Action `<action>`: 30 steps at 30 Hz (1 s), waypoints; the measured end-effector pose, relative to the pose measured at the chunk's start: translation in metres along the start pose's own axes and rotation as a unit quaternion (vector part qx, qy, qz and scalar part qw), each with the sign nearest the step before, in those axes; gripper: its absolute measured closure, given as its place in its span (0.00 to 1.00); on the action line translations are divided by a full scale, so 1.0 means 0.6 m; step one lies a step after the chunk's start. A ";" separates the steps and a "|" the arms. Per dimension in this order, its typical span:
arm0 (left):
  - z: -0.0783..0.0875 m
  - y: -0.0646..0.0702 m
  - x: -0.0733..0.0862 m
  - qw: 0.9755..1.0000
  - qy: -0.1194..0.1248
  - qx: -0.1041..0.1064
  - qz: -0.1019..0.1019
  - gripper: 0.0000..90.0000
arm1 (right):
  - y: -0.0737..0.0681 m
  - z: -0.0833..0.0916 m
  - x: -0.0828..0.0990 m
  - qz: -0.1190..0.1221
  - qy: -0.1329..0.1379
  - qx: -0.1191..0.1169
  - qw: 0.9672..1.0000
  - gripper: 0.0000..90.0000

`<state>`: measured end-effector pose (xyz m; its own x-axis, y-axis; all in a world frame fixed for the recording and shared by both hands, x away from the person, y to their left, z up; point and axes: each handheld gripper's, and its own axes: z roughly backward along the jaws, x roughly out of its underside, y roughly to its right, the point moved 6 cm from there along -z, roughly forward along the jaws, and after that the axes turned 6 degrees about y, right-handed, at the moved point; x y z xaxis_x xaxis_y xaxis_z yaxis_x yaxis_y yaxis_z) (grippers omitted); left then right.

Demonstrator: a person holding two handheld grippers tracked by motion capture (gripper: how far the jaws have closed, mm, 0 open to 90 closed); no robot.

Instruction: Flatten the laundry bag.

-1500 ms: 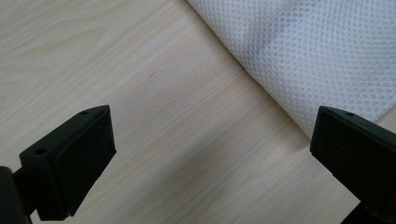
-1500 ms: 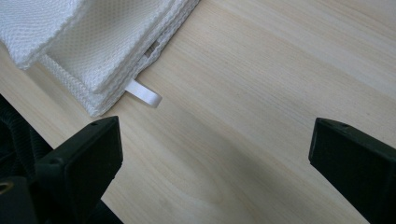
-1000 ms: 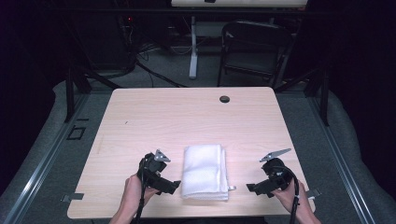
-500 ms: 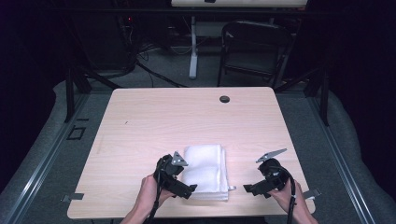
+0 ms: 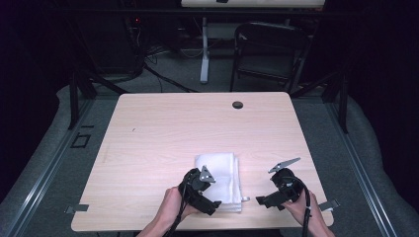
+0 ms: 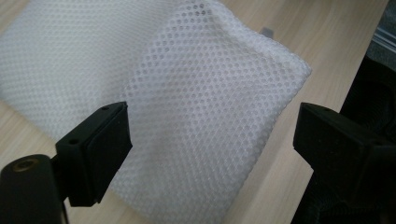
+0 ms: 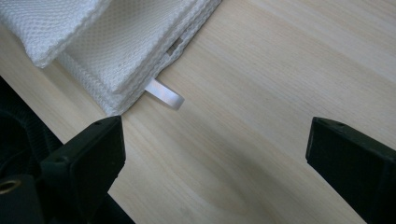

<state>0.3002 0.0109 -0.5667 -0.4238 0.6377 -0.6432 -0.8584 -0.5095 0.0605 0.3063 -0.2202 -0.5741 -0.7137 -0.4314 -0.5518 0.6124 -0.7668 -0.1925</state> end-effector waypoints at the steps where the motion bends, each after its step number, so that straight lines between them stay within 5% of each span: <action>1: -0.007 0.003 -0.001 1.000 -0.006 -0.004 -0.009 0.14 | 0.001 -0.001 0.002 0.003 -0.008 0.005 1.000 0.07; 15: -0.057 0.009 0.013 0.997 -0.068 -0.006 -0.037 0.29 | -0.002 -0.004 0.004 -0.001 -0.009 -0.001 1.000 0.09; 30: -0.067 0.015 0.023 0.995 -0.085 -0.015 -0.059 0.30 | -0.006 -0.006 0.006 0.013 -0.020 -0.005 1.000 0.09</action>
<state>0.2980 -0.0081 -0.6060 -0.3656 0.7809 -0.5064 -0.8972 -0.4405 -0.0314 0.3030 -0.2174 -0.5781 -0.7105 -0.4705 -0.5233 0.6344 -0.7500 -0.1870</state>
